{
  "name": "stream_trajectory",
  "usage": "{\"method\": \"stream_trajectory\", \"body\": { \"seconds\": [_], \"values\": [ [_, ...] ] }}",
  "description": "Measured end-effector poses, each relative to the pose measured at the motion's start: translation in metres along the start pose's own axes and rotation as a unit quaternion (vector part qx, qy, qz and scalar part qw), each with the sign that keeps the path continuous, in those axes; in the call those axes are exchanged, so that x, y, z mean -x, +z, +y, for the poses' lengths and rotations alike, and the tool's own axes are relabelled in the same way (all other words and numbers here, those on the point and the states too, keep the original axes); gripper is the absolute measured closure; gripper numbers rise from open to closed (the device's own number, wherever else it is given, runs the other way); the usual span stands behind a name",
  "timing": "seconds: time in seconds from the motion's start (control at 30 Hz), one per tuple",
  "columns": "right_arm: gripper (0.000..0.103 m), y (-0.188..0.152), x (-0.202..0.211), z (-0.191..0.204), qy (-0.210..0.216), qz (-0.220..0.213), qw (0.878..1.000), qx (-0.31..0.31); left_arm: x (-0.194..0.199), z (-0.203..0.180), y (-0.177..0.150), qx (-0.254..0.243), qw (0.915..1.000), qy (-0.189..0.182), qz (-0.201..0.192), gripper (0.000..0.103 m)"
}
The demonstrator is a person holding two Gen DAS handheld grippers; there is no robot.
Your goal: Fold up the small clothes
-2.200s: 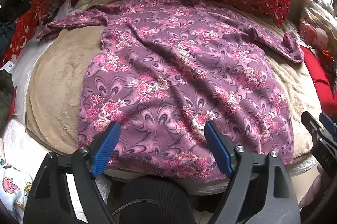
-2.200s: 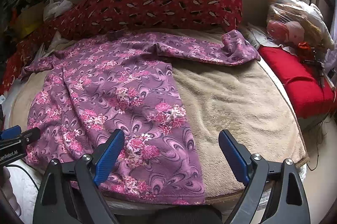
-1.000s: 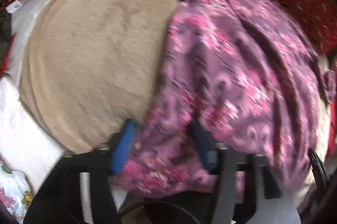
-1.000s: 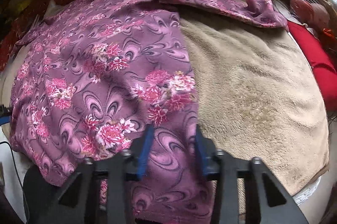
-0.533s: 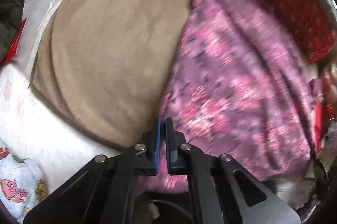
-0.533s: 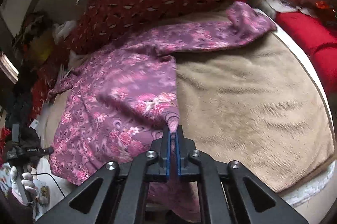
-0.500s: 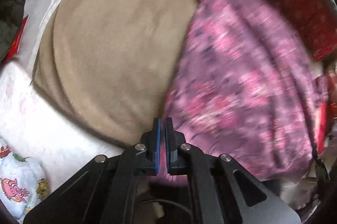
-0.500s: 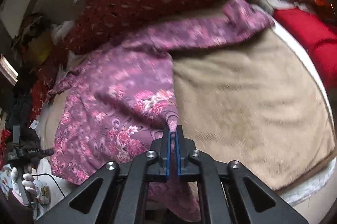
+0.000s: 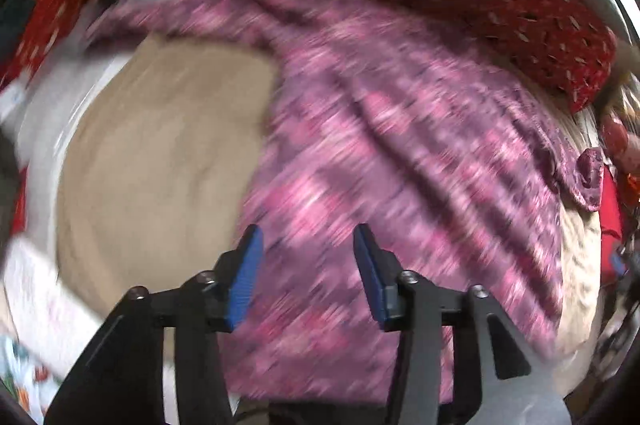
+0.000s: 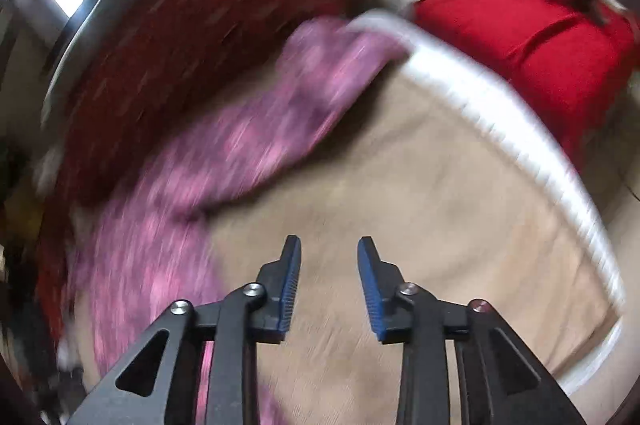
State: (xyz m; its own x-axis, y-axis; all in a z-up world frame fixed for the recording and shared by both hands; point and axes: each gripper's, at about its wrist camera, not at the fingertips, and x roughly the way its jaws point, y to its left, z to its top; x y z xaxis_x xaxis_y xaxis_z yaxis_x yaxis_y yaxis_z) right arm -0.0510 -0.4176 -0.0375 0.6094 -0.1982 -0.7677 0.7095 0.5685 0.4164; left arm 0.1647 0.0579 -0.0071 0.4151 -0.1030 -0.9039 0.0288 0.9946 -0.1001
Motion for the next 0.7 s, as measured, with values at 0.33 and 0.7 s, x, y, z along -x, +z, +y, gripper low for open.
{"method": "stream_trajectory", "body": {
  "seconds": [0.33,0.7],
  "values": [
    [0.048,0.113,-0.106,-0.067,0.023,-0.037,0.977,-0.211,-0.08,-0.086,0.058,-0.018,0.9977,-0.045,0.047,0.057],
    [0.092,0.147,-0.134,-0.07,0.107,-0.068,0.973,-0.194,-0.083,-0.122,0.085,-0.03,0.9983,-0.038,0.031,0.057]
  ]
}}
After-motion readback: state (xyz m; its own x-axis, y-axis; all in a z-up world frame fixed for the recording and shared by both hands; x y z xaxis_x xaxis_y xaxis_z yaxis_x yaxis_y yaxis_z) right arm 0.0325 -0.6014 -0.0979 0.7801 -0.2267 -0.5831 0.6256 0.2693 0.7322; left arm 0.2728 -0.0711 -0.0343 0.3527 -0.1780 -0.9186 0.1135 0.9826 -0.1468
